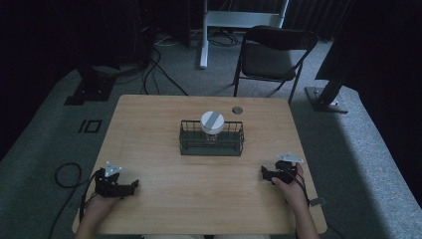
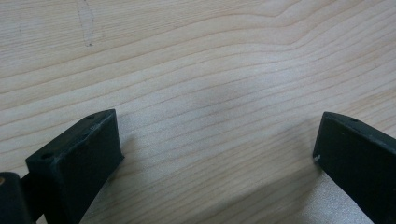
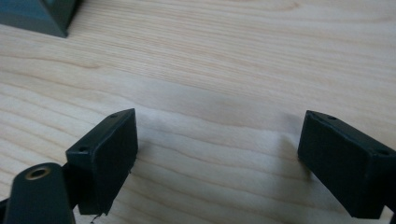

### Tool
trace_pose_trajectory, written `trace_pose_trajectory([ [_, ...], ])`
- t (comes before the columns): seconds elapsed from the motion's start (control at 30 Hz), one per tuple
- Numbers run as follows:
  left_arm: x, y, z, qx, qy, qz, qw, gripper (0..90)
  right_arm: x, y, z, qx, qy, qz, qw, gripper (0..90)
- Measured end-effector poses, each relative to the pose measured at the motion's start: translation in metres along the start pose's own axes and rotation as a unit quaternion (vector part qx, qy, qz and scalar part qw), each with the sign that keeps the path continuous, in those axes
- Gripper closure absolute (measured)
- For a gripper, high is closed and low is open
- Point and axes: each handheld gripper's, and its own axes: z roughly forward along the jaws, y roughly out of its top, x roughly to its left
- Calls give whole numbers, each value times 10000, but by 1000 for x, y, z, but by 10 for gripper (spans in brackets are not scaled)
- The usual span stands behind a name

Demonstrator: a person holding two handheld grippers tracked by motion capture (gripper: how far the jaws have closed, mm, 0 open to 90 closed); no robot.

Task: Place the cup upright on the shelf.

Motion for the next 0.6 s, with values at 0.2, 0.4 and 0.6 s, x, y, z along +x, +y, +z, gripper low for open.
trace_pose_trajectory([
  [0.2, 0, 0, 0, 2, 1, 2, 10000, 12, -2, -1, 0, 3, -113, 117, 9999, 114],
  [0.4, 0, 0, 0, 0, 0, 2, 10000, 12, -2, -1, 0, 6, -109, 124, 9999, 113],
  [0.6, 0, 0, 0, 1, 2, 2, 10000, 12, -2, -1, 0, 6, -110, 123, 9999, 113],
])
